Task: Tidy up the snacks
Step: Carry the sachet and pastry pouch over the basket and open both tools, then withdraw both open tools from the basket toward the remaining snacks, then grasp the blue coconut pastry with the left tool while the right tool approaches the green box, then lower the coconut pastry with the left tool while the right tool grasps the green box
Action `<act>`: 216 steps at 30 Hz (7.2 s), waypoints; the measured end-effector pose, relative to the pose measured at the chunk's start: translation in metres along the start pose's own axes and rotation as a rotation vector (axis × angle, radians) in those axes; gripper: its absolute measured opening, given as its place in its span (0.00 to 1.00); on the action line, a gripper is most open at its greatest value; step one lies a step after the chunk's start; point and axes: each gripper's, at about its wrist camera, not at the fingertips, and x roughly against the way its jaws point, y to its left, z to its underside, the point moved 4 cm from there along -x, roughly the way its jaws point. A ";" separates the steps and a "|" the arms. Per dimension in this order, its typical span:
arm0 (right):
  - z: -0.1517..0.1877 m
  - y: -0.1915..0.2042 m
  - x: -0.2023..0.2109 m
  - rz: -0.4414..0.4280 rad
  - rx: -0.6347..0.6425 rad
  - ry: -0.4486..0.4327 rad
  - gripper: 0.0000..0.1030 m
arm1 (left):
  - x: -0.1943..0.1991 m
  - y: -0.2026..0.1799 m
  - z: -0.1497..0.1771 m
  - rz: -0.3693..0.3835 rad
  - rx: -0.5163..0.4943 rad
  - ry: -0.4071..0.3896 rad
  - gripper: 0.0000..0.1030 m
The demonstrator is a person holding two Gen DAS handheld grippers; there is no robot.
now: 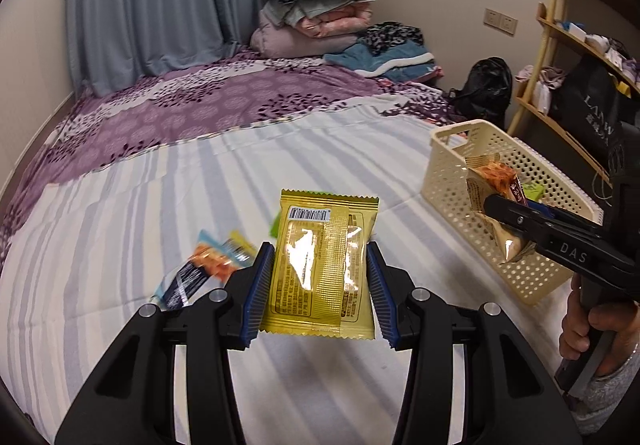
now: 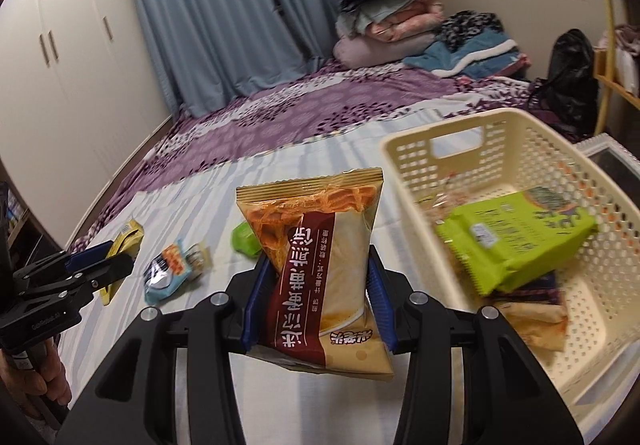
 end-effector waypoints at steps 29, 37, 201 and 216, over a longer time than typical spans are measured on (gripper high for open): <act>-0.009 -0.137 0.059 0.251 -0.148 -0.105 0.71 | -0.045 -0.167 -0.068 0.239 -0.212 -0.005 0.46; -0.006 -0.143 0.066 0.267 -0.149 -0.113 0.71 | -0.058 -0.203 -0.083 0.288 -0.248 -0.006 0.46; 0.014 0.140 -0.212 -0.101 0.464 0.345 0.71 | -0.064 0.173 0.071 -0.076 0.283 0.162 0.78; 0.039 0.143 -0.186 -0.132 0.446 0.353 0.68 | -0.088 0.172 0.089 -0.078 0.298 0.215 0.61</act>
